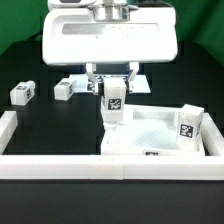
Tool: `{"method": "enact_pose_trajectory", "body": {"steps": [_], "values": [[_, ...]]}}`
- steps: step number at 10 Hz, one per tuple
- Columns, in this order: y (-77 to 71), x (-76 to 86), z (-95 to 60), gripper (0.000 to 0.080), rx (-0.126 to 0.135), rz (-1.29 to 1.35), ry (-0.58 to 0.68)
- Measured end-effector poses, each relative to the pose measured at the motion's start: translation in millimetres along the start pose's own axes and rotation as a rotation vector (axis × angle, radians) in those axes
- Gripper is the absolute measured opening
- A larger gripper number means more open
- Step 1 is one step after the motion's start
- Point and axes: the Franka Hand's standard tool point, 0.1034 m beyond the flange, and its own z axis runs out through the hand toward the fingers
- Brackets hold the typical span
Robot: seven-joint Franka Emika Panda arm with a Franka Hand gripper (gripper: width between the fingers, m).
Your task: Assemble square table
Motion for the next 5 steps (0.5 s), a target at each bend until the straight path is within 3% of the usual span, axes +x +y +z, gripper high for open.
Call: {"method": "enact_pose_trajectory", "body": {"steps": [5], "values": [[-6.8,3.0,12.8,0.0291,0.006,-0.004,-0.004]]}}
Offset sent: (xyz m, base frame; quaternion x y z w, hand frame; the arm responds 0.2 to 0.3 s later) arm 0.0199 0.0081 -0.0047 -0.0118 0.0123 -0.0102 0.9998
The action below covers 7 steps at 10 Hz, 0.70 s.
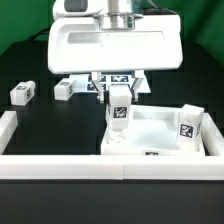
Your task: Assemble square table
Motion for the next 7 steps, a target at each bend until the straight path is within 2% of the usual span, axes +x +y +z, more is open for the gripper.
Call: {"method": "enact_pose_trajectory", "body": {"steps": [5,7], "values": [[-6.3,-9.6,12.3,0.0291,0.005,0.001,-0.017],[-4.7,-12.3,15.3,0.0291,-0.003,0.001,-0.012]]}}
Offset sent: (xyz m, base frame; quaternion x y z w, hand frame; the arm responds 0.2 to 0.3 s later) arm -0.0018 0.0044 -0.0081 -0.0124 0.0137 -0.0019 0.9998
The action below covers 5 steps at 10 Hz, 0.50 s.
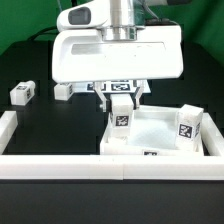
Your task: Assemble square table
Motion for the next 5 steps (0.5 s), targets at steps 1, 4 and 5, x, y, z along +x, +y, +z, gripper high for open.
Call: {"method": "enact_pose_trajectory", "body": {"steps": [1,4,5], "values": [[1.7,-0.1,0.6,0.0291,-0.011,0.0,0.013],[8.3,-0.9,1.0,0.0291,-0.063,-0.004,0.079],[9.7,-4.2,1.6,0.0291,-0.08,-0.004,0.099]]}}
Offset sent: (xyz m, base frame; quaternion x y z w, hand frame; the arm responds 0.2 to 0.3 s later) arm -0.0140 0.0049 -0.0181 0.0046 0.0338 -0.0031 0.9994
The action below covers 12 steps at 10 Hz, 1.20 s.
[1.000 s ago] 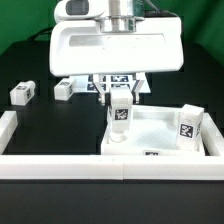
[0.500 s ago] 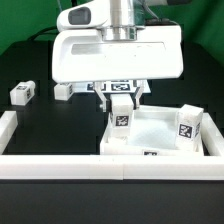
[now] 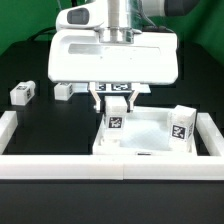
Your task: Assemble square table
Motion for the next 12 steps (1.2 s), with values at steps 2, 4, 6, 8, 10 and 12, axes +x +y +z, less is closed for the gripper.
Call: {"method": "enact_pose_trajectory", "body": {"steps": [2,4,6,8,10,12], "values": [[1.7,-1.2,-0.3,0.0291,-0.012,0.002,0.013],[4.8,-0.1,-0.9,0.0291,0.023,0.011,-0.034],[12.7,2.5,-0.7,0.0291,0.035,0.022,-0.05],[11.3,0.7,0.5,0.0291,0.036,0.022,-0.053],[11.6,0.1,0.9,0.0446,0.036,0.023,-0.054],[11.6,-0.3,1.3,0.0597,0.036,0.023,-0.055]]}}
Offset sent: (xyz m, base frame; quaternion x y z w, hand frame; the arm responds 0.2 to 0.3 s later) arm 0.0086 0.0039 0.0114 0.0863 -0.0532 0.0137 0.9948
